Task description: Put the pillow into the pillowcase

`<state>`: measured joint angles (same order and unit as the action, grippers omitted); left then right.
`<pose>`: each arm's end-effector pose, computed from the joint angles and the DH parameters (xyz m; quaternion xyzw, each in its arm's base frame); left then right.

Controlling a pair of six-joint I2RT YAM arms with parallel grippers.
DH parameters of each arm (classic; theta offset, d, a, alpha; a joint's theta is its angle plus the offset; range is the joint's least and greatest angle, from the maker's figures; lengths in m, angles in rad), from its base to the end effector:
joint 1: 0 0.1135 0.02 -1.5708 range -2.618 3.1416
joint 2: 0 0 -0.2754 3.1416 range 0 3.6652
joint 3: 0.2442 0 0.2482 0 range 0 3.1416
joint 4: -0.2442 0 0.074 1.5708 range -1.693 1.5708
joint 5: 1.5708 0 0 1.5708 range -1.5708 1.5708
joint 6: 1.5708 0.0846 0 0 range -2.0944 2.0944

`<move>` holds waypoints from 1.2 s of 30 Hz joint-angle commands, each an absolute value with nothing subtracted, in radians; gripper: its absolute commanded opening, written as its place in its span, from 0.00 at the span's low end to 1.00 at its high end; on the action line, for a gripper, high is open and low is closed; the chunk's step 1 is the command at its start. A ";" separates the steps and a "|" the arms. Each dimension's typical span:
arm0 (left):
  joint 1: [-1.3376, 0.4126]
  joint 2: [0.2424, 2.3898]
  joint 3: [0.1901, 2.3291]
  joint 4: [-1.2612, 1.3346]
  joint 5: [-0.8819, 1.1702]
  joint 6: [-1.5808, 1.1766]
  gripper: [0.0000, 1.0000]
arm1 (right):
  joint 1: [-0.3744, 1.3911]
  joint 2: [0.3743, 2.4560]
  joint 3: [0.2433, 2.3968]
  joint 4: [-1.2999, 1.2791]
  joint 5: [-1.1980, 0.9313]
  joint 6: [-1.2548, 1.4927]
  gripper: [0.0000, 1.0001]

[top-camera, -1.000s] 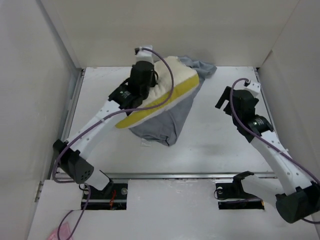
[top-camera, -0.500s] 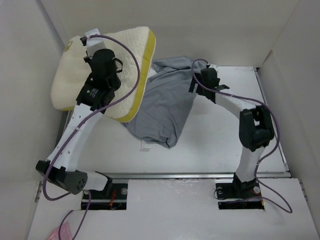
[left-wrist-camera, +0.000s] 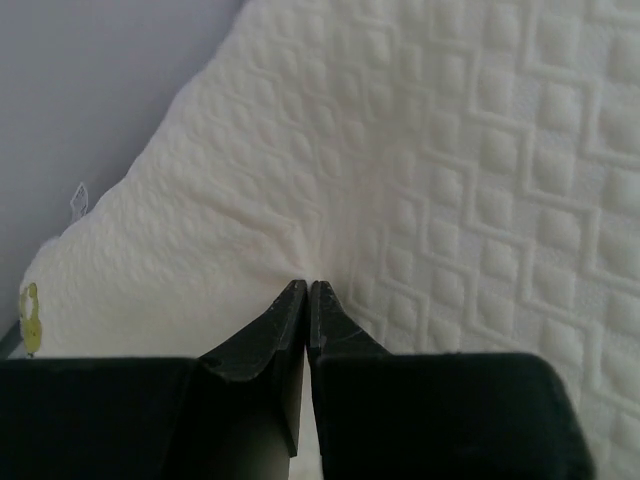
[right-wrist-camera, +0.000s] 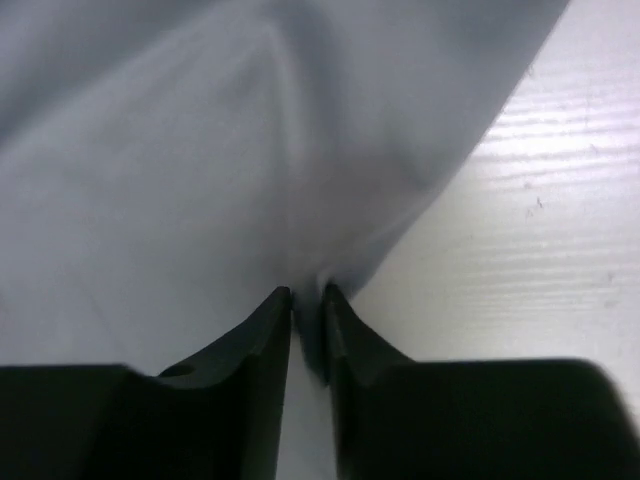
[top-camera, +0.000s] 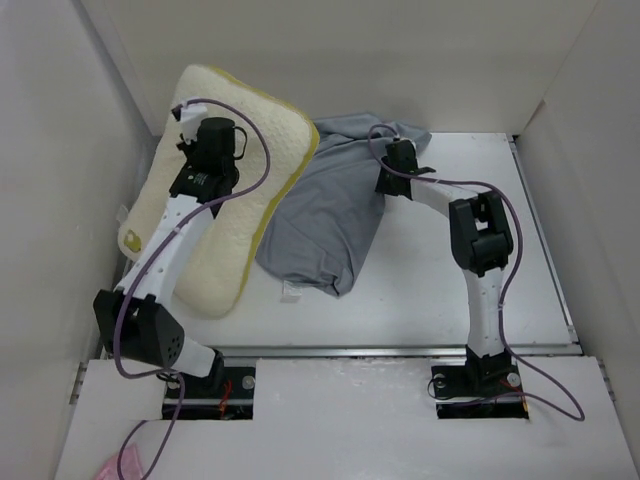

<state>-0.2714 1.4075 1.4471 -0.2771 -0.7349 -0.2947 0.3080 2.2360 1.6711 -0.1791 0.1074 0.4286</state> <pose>0.3490 -0.0382 0.4226 -0.2307 0.7308 0.1099 0.6330 0.5191 0.1556 0.1449 0.0766 0.9115 0.0986 0.3919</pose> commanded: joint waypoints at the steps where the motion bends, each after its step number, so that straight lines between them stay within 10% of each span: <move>1: -0.255 1.413 1.419 -0.177 -0.646 -0.328 0.00 | 0.287 2.231 1.677 -0.180 0.104 0.468 0.22; 3: -0.246 1.413 1.399 -0.161 -0.623 -0.328 0.00 | 0.269 2.174 1.590 -0.147 0.114 0.500 0.00; 20: -0.236 1.517 1.331 -0.017 -0.402 -0.232 0.00 | 0.150 1.415 0.954 -0.668 0.571 1.012 0.00; 23: -0.236 1.526 1.342 -0.049 -0.402 -0.247 0.00 | 0.178 1.358 0.954 -0.664 0.584 0.864 0.29; 25: -0.227 1.526 1.353 -0.080 -0.419 -0.270 0.43 | 0.236 1.310 1.006 -0.715 0.652 0.766 0.70; 26: -0.227 1.526 1.370 -0.113 -0.419 -0.270 0.98 | 0.317 1.298 1.066 -0.724 0.714 0.724 0.83; 28: -0.227 1.514 1.370 -0.124 -0.428 -0.294 1.00 | 0.395 1.289 1.120 -0.727 0.738 0.595 0.94; 36: -0.281 1.391 1.275 -0.169 -0.402 -0.330 1.00 | 0.736 1.382 1.114 -0.411 0.066 0.125 0.84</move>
